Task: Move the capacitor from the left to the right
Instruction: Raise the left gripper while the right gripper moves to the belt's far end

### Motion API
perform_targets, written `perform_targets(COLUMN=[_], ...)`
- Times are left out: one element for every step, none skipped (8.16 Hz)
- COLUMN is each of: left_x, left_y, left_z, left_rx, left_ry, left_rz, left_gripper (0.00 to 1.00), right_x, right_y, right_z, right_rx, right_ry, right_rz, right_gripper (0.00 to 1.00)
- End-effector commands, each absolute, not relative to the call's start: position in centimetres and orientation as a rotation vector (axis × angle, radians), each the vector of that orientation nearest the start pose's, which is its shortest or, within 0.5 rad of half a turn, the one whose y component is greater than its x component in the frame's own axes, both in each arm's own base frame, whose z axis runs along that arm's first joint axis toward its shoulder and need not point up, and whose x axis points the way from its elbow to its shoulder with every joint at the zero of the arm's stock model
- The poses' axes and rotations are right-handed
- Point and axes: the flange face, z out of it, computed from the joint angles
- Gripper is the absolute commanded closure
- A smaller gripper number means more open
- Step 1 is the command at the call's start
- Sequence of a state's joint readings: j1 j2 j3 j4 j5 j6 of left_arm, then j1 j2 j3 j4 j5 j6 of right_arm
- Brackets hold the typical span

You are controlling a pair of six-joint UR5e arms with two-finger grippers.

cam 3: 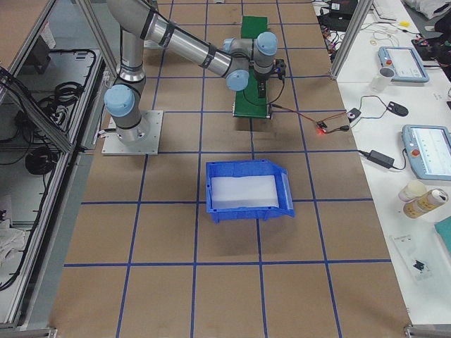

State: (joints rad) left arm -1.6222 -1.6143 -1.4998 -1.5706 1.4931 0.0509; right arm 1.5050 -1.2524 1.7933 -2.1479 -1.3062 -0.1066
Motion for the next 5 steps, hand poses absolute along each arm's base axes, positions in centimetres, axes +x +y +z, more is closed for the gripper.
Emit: perform_targets(left_x=[-16.67,-16.75,-16.72,-16.4,-16.22], left_y=[-50.46,-50.56,-50.55,-50.65,-50.72], left_z=[50.05,49.9,49.82,49.82,49.89], left_rx=[0.186,0.194,0.192,0.182,0.174], left_ry=[3.212,3.22,3.217,3.216,3.215], left_rz=[-0.04,-0.036,-0.033,-0.034,-0.036], left_gripper=[0.0,0.0,0.0,0.0,0.0], right_x=[12.04,12.03,12.12,12.06,12.12], right_y=[-57.96,-57.92,-57.87,-57.73,-57.64], right_z=[26.49,26.45,26.39,26.62,26.76], right_rx=[-0.048,-0.043,-0.034,0.003,0.028], right_ry=[2.887,2.888,2.879,2.887,2.89], right_rz=[-0.027,-0.021,-0.017,-0.013,-0.009], right_gripper=[0.0,0.0,0.0,0.0,0.0])
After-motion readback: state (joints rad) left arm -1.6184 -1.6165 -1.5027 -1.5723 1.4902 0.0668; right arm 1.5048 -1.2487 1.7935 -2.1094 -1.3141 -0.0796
